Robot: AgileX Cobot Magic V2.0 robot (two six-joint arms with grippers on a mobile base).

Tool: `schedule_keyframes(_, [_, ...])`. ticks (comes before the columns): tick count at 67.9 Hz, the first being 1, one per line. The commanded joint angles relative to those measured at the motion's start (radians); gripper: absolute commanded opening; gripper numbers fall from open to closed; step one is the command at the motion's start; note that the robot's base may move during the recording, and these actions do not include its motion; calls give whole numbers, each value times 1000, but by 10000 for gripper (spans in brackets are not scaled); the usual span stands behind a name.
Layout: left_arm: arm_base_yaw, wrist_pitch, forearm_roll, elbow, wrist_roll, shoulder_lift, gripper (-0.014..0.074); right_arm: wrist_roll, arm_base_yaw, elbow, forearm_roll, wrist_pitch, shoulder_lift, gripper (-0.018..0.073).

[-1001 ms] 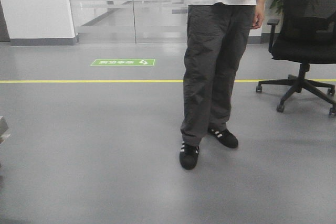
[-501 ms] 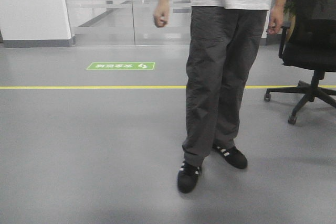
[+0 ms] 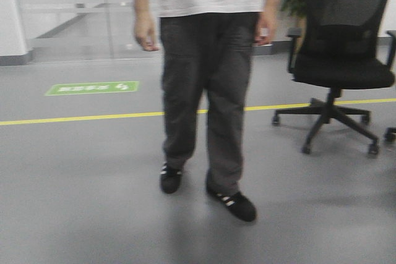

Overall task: Fetch blue bin and place on conveyor start
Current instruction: 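Hold the teal bin with both grippers while the base drives away, then carry the teal bin over the grey conveyor belt with both grippers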

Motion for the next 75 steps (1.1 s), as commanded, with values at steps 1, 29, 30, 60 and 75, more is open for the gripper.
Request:
schedule_keyframes(1, [-8, -52, -47, -13, 2, -14, -111, -17, 4, -8, 19, -66, -12, -152])
schedule_keyframes(29, [-8, -52, -44, -13, 2, -14, -111, -17, 4, -8, 19, -66, -12, -152])
schedule_keyframes(30, [-8, -52, -44, -13, 2, -14, -111, -17, 4, -8, 19, -66, -12, -152])
schedule_keyframes(60, [-8, -52, -44, -13, 2, -14, -111, -17, 4, -8, 19, -66, -12, -152])
schedule_keyframes(75, [-8, -52, -44, -13, 2, -14, -111, -17, 4, -8, 19, -66, -12, -152])
